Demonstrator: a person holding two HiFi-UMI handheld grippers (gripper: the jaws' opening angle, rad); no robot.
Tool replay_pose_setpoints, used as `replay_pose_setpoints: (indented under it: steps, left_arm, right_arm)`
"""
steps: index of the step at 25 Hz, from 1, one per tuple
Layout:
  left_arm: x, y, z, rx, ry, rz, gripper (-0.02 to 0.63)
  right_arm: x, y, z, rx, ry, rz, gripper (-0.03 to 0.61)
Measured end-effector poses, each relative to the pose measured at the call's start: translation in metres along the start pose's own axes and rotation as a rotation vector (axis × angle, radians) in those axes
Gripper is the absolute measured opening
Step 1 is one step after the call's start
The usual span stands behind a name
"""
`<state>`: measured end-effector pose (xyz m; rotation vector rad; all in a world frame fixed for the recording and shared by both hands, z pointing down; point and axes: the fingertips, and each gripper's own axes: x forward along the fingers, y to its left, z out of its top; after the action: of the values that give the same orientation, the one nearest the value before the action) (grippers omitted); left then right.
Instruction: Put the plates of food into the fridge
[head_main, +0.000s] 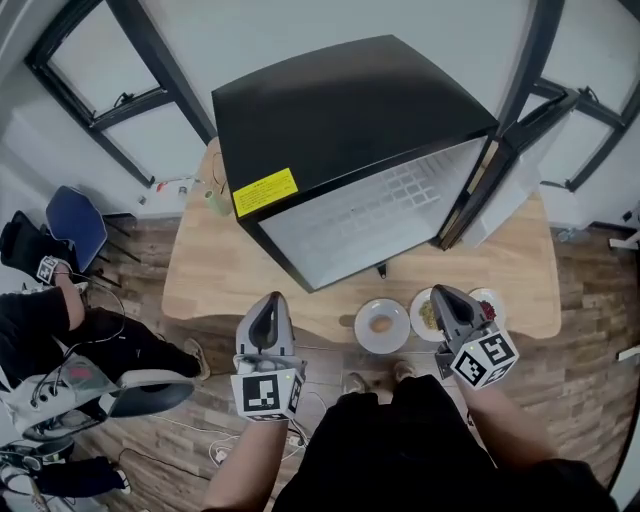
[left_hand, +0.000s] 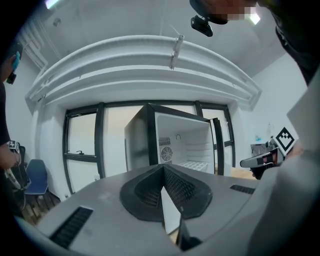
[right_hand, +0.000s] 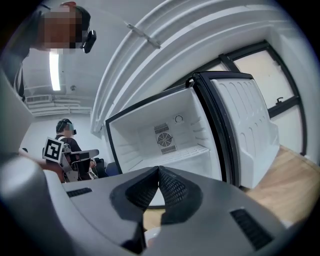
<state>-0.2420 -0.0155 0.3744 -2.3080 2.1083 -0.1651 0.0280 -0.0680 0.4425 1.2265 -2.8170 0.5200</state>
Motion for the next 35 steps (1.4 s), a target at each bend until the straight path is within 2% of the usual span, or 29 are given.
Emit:
replay_pose_setpoints:
  steps: [5, 8, 13, 22, 23, 25, 30, 35]
  left_arm:
    - [0.006, -0.007, -0.032, -0.007, 0.034, -0.078, 0.005]
    - [0.013, -0.020, -0.047, -0.008, 0.047, -0.123, 0.005]
    - [0.019, -0.042, -0.057, 0.004, 0.022, -0.195, 0.005]
    - [0.027, -0.057, -0.092, 0.028, 0.059, -0.240, 0.005]
    - [0.028, -0.057, -0.092, 0.031, 0.057, -0.241, 0.005]
    - [0.028, -0.059, -0.093, 0.035, 0.056, -0.247, 0.005]
    - [0.021, -0.058, -0.098, 0.052, 0.076, -0.245, 0.005]
    - [0.023, -0.057, -0.101, 0.067, 0.081, -0.247, 0.005]
  right_arm:
    - [-0.014, 0.008, -0.043, 0.061, 0.013, -0.054, 0.021]
    - [-0.022, 0.015, -0.082, 0.089, 0.044, -0.075, 0.021]
    - [-0.032, 0.020, -0.133, 0.170, 0.097, -0.089, 0.023]
    - [-0.029, 0.012, -0.206, 0.284, 0.163, -0.083, 0.026]
    - [-0.028, 0.006, -0.212, 0.317, 0.164, -0.095, 0.038]
    - [-0.026, -0.002, -0.227, 0.394, 0.183, -0.118, 0.176]
    - [-0.026, -0.012, -0.258, 0.507, 0.243, -0.175, 0.187]
    - [-0.018, -0.013, -0.284, 0.651, 0.281, -0.173, 0.187]
